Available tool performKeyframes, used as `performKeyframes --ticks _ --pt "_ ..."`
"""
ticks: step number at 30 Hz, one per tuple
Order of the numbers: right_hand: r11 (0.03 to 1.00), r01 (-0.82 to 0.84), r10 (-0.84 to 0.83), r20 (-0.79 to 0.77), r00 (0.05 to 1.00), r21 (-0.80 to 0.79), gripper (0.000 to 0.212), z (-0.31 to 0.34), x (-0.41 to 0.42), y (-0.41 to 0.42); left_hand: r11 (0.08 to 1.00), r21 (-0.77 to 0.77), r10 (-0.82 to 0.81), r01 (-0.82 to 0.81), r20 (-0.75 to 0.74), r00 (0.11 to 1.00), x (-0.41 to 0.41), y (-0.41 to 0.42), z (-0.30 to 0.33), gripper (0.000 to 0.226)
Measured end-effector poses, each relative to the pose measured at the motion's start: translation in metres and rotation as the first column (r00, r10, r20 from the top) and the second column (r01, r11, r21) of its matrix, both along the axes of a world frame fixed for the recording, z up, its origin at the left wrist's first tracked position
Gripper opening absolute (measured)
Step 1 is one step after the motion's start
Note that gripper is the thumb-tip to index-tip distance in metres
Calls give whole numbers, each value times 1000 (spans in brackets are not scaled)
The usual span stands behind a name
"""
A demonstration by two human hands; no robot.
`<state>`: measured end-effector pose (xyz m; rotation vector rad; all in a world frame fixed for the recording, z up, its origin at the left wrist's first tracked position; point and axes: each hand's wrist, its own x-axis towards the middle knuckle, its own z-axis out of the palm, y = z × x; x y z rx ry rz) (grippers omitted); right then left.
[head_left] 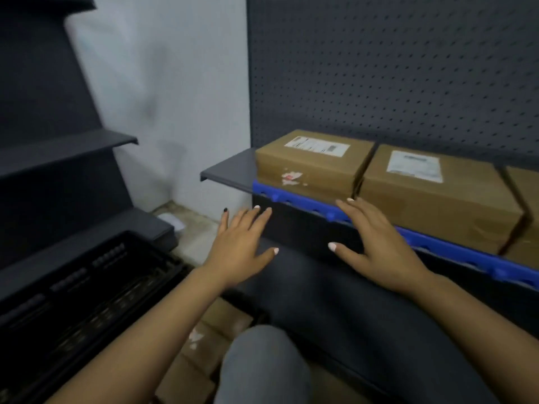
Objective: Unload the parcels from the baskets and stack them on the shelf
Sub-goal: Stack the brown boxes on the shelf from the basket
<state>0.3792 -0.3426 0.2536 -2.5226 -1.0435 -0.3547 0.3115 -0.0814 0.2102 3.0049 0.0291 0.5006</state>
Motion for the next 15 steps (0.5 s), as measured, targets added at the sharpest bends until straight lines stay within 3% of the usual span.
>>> performKeyframes --ticks 5,8,15 --pt "982 -190 186 -145 972 -15 76 -47 -33 110 981 -43 185 -192 -121 975 -74 76 -63 83" --pt "958 -286 272 -251 929 -21 75 -85 -57 164 956 -28 280 -293 -223 934 -114 104 -100 90" --pt "882 -416 267 -492 829 -222 78 -177 -112 235 878 -102 373 -467 -466 802 -174 115 -186 85"
